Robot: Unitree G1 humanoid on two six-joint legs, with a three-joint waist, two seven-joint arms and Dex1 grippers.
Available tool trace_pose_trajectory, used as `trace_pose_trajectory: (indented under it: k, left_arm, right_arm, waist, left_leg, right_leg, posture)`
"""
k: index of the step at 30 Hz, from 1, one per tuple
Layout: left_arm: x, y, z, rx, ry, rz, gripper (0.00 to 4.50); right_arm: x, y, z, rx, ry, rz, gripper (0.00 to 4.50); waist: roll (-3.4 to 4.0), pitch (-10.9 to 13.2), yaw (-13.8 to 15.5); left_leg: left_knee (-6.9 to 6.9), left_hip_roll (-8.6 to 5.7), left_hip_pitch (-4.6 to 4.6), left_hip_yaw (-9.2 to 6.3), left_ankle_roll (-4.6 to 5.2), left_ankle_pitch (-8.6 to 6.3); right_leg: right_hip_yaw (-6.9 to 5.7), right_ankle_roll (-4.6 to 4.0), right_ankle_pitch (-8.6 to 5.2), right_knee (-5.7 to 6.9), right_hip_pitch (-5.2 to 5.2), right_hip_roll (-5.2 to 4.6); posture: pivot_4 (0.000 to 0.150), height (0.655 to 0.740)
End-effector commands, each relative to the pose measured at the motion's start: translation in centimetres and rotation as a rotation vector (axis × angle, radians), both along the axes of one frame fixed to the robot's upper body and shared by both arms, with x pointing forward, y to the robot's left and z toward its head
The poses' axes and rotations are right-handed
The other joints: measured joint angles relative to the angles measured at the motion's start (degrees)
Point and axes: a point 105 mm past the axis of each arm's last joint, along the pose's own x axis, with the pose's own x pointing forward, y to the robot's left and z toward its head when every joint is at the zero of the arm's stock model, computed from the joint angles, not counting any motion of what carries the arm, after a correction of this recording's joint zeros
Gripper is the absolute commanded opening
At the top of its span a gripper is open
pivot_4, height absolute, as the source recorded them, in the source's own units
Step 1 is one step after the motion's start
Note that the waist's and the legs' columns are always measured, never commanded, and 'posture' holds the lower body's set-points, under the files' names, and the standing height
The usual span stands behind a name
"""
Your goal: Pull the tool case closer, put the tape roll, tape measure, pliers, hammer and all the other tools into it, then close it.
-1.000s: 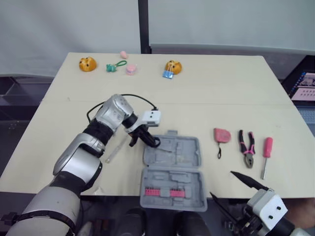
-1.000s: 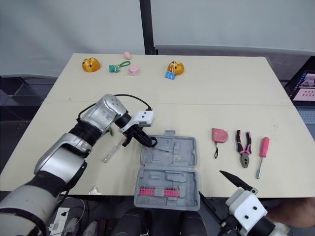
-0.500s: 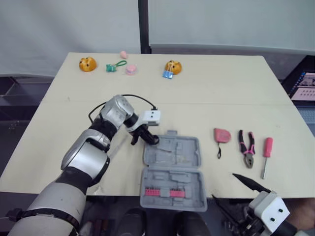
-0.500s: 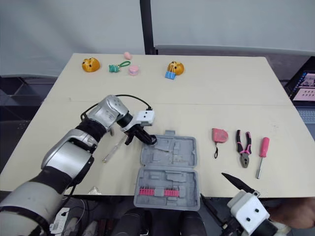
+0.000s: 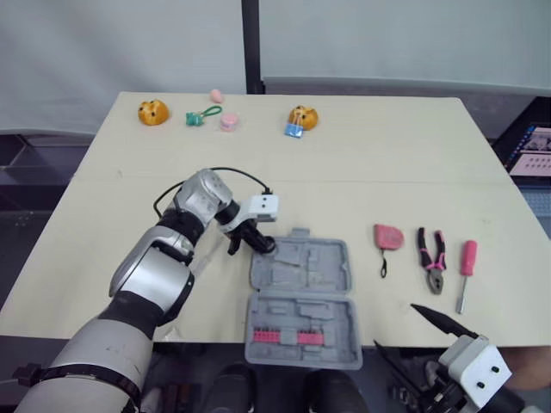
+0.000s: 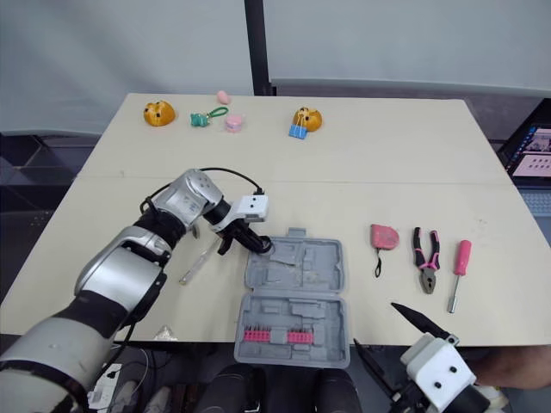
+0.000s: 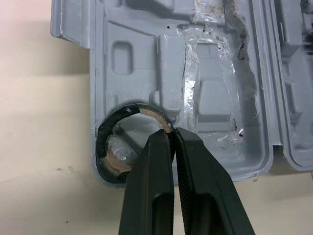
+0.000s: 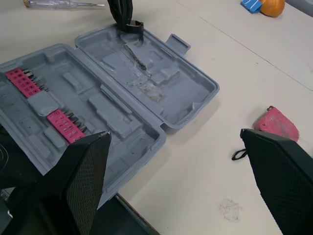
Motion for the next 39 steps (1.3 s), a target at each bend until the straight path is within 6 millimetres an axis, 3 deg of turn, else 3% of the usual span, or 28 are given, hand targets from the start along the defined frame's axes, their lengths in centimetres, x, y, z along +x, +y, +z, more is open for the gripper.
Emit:
trace_pose_trajectory:
  k: [1,2,3,8,19,22,24,25,30,33,36,39]
  left_arm:
    - [0.4,-0.3,1.1,-0.004,-0.035,-0.01,0.06]
    - [0.4,-0.3,1.1,0.0,-0.032,-0.012,0.06]
    - [0.4,-0.2,1.1,0.003,-0.031,-0.013,0.37]
    - [0.5,-0.3,2.1,-0.005,-0.034,-0.01,2.42]
    - [0.2,-0.1,5.8,-0.092,-0.007,-0.004,2.42]
    - [0.3,0.5,5.3,-0.127,-0.043,-0.003,1.27]
    - [0.2,0.9,4.7,-0.149,-0.059,-0.014,0.27]
    - [0.1,1.0,4.4,-0.167,-0.056,-0.011,0.04]
    - [-0.1,1.0,3.8,-0.221,-0.075,-0.014,0.04]
    - [0.0,1.4,3.5,-0.233,-0.093,0.005,0.91]
    - [0.3,1.5,3.3,-0.255,-0.123,0.033,2.35]
    - [0.1,1.3,3.0,-0.308,-0.12,0.045,2.35]
  right_arm:
    - [-0.2,0.5,1.2,0.006,-0.045,0.016,4.5]
    - [-0.2,0.4,1.1,0.007,-0.044,0.015,4.5]
    - [-0.2,0.4,1.1,0.007,-0.043,0.014,4.5]
    - [-0.2,0.4,1.0,0.008,-0.041,0.015,4.5]
    - [0.0,0.2,0.9,0.007,-0.048,0.02,4.5]
    - [0.1,0.2,0.9,0.007,-0.052,0.021,4.5]
    - [0.2,0.2,1.0,0.006,-0.054,0.022,4.5]
    - [0.2,0.1,1.0,0.005,-0.054,0.022,4.5]
    - [0.2,0.0,1.1,0.0,-0.054,0.022,4.5]
    - [0.2,0.0,1.1,-0.003,-0.053,0.025,4.5]
    - [0.3,0.0,1.2,-0.005,-0.053,0.026,4.5]
    - [0.4,0.0,1.3,-0.006,-0.055,0.028,4.5]
  waist:
    - [0.0,0.0,0.0]
    - [0.0,0.0,0.0]
    - [0.0,0.0,0.0]
    - [0.0,0.0,0.0]
    - [0.0,0.0,-0.1]
    - [0.01,0.0,-0.1]
    - [0.02,0.0,-0.1]
    - [0.02,0.0,-0.1]
    - [0.01,0.0,0.1]
    - [0.01,0.0,0.1]
    - [0.01,0.0,0.0]
    - [0.02,0.0,-0.1]
  left_leg:
    - [0.0,0.0,0.0,0.0,0.0,0.0]
    - [0.0,0.0,0.0,0.0,0.0,0.0]
    - [0.0,0.0,0.0,0.0,0.0,0.0]
    - [0.0,0.0,0.0,0.0,0.0,0.0]
    - [0.01,0.01,-0.01,0.0,-0.01,0.0]
    - [0.01,0.01,0.0,0.0,-0.01,0.0]
    - [0.01,0.02,0.01,0.0,-0.01,0.0]
    - [0.01,0.02,0.02,0.0,-0.01,0.0]
    - [0.07,0.01,-0.02,-0.03,-0.01,0.0]
    - [0.13,-0.01,-0.06,-0.06,0.01,-0.02]
    - [0.13,0.02,-0.05,-0.06,0.0,-0.03]
    - [0.13,0.04,-0.04,-0.05,0.0,-0.03]
  right_leg:
    - [0.0,0.0,0.0,0.0,0.0,0.0]
    - [0.0,0.0,0.0,0.0,0.0,0.0]
    - [0.0,0.0,0.0,0.0,0.0,0.0]
    - [0.0,0.0,0.0,0.0,0.0,0.0]
    - [0.0,0.0,-0.01,0.0,-0.01,0.03]
    - [0.02,0.0,-0.01,0.01,-0.01,-0.01]
    - [0.03,0.0,-0.01,0.02,-0.01,-0.04]
    - [0.04,0.0,-0.01,0.03,0.0,-0.03]
    - [0.02,0.0,-0.01,0.04,0.0,-0.02]
    - [0.0,0.0,-0.01,0.05,0.0,-0.01]
    - [0.01,0.0,-0.01,0.06,0.0,-0.02]
    - [0.01,0.0,-0.01,0.08,0.0,-0.01]
  posture:
    - [0.15,0.6677]
    - [0.15,0.6677]
    - [0.15,0.6677]
    - [0.15,0.6677]
    - [0.15,0.6677]
    - [0.15,0.6677]
    - [0.15,0.6677]
    - [0.15,0.6677]
    - [0.15,0.6677]
    - [0.15,0.6677]
    - [0.15,0.6677]
    - [0.15,0.6677]
